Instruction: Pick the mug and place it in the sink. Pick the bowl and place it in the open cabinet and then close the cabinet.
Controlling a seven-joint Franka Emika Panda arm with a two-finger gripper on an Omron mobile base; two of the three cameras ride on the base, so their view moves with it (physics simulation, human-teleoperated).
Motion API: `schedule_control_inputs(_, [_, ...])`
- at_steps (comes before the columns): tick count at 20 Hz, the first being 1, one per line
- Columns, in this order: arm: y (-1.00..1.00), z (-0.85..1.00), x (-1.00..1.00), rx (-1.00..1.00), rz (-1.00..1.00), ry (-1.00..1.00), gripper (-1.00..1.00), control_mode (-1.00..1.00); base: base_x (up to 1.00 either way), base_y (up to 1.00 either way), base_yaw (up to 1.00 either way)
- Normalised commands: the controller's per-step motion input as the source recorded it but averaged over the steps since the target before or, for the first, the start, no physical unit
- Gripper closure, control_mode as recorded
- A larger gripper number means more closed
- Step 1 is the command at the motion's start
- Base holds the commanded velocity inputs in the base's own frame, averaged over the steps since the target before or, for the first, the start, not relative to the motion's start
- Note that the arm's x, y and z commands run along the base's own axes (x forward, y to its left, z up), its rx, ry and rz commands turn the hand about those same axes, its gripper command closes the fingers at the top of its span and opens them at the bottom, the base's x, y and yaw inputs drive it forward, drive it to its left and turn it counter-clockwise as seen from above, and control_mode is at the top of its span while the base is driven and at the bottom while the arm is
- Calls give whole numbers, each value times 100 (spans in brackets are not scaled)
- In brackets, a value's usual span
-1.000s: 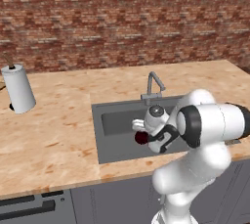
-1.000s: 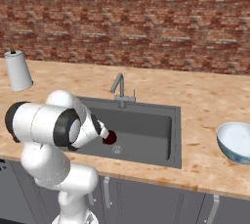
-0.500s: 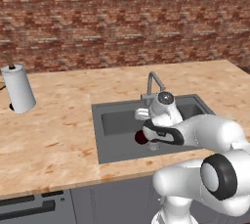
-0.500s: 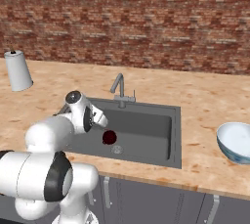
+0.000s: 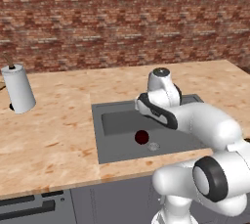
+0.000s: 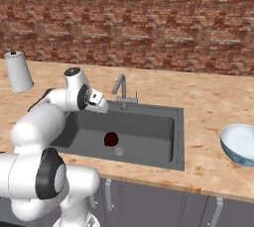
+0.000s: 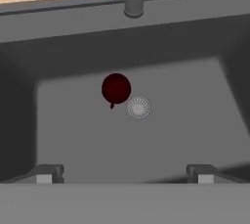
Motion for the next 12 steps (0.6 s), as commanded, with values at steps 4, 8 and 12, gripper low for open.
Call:
schedule_control_inputs(4, [-2,0,-31,0,4,-1,-100,-100,0,0,0])
schedule_control_inputs(8, [-40,4,-80,0,6,-2,-100,-100,0,0,0])
schedule_control_inputs(12, [-84,23,-38,-10,9,0,-100,-100,0,0,0])
